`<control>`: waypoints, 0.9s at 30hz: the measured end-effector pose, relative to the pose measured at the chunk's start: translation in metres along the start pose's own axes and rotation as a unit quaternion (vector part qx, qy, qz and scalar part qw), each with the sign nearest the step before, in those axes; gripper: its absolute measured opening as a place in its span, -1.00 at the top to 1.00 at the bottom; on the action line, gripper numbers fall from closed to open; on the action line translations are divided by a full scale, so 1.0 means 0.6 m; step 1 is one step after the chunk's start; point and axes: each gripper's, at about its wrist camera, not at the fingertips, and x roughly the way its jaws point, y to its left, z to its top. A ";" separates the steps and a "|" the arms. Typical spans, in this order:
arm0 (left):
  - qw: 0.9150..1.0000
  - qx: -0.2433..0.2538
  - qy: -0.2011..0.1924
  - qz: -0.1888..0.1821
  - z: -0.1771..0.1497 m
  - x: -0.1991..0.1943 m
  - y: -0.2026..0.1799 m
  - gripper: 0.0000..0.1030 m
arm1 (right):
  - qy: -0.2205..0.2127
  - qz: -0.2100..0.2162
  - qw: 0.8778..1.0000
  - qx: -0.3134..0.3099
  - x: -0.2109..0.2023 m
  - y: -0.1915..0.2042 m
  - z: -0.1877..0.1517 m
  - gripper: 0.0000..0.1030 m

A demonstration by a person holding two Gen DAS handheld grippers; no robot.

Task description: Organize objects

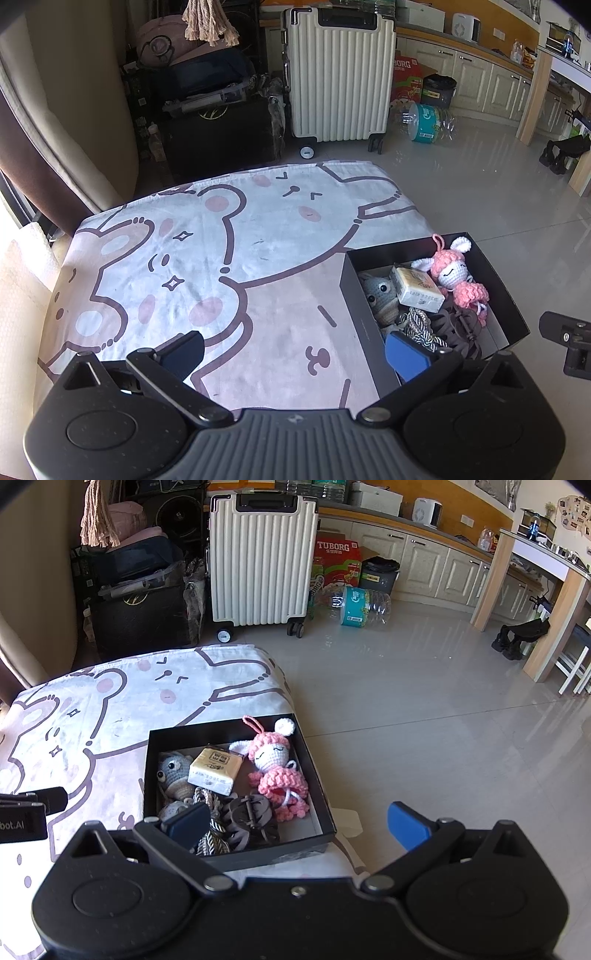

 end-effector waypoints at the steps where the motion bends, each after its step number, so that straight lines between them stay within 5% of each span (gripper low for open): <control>1: 1.000 0.000 0.001 0.000 0.000 0.000 0.000 -1.00 | 0.000 0.000 1.000 0.000 0.000 0.000 0.000 -1.00; 27: 1.000 -0.002 0.007 -0.001 -0.003 0.005 0.000 -1.00 | 0.003 0.001 1.000 0.003 0.002 -0.002 0.000 -1.00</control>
